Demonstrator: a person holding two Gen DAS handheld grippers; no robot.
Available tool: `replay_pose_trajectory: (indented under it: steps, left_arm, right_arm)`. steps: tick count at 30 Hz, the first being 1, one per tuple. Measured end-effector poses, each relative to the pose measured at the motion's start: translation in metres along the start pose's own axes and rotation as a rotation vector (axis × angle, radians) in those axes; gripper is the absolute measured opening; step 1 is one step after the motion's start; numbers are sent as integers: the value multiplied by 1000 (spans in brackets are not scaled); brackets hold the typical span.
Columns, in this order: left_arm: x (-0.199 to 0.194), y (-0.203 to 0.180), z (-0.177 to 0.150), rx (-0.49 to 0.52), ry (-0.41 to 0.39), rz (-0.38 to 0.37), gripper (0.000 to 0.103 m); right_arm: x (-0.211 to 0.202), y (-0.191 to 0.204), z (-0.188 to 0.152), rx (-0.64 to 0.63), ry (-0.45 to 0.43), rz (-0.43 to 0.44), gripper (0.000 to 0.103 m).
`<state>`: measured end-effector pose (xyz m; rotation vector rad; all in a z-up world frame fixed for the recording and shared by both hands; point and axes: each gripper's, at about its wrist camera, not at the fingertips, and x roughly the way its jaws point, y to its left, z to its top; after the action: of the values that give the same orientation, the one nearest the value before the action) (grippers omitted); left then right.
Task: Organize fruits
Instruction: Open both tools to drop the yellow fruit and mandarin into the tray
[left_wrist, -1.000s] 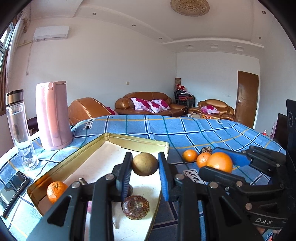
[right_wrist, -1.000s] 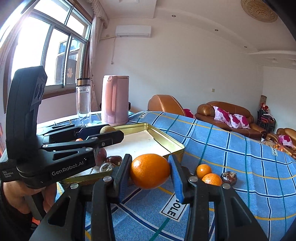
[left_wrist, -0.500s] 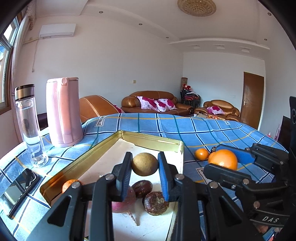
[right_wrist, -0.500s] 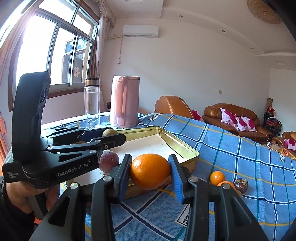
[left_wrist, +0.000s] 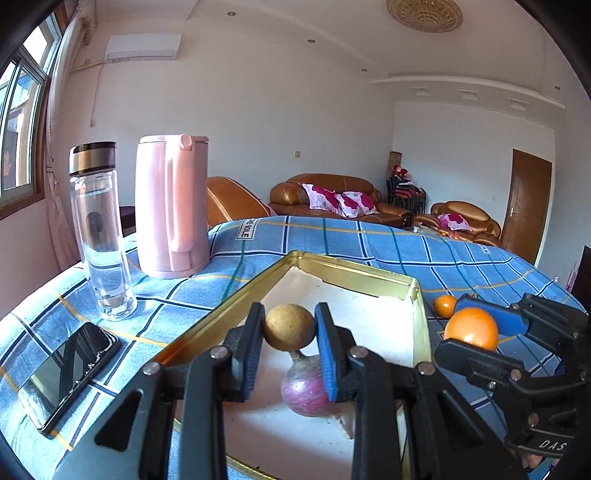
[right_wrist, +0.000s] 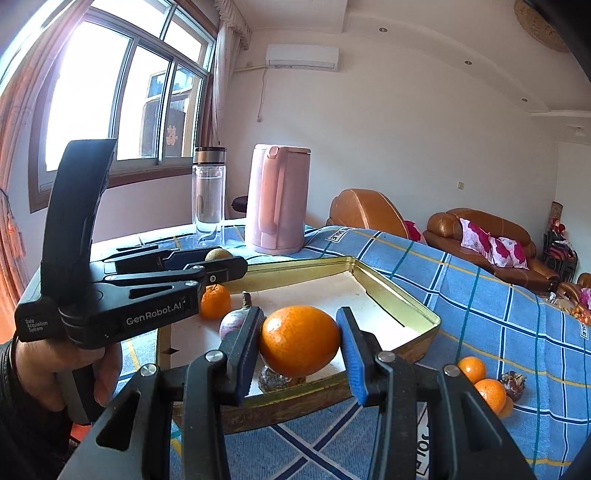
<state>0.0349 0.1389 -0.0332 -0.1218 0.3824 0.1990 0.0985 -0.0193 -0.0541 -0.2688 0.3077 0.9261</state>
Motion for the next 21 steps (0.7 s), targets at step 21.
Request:
replay_pose_trajectory:
  steps: [21]
  left_arm:
    - [18,6,-10,53,152,22,29]
  right_arm:
    - [44,21,-2,-27,177,87,43]
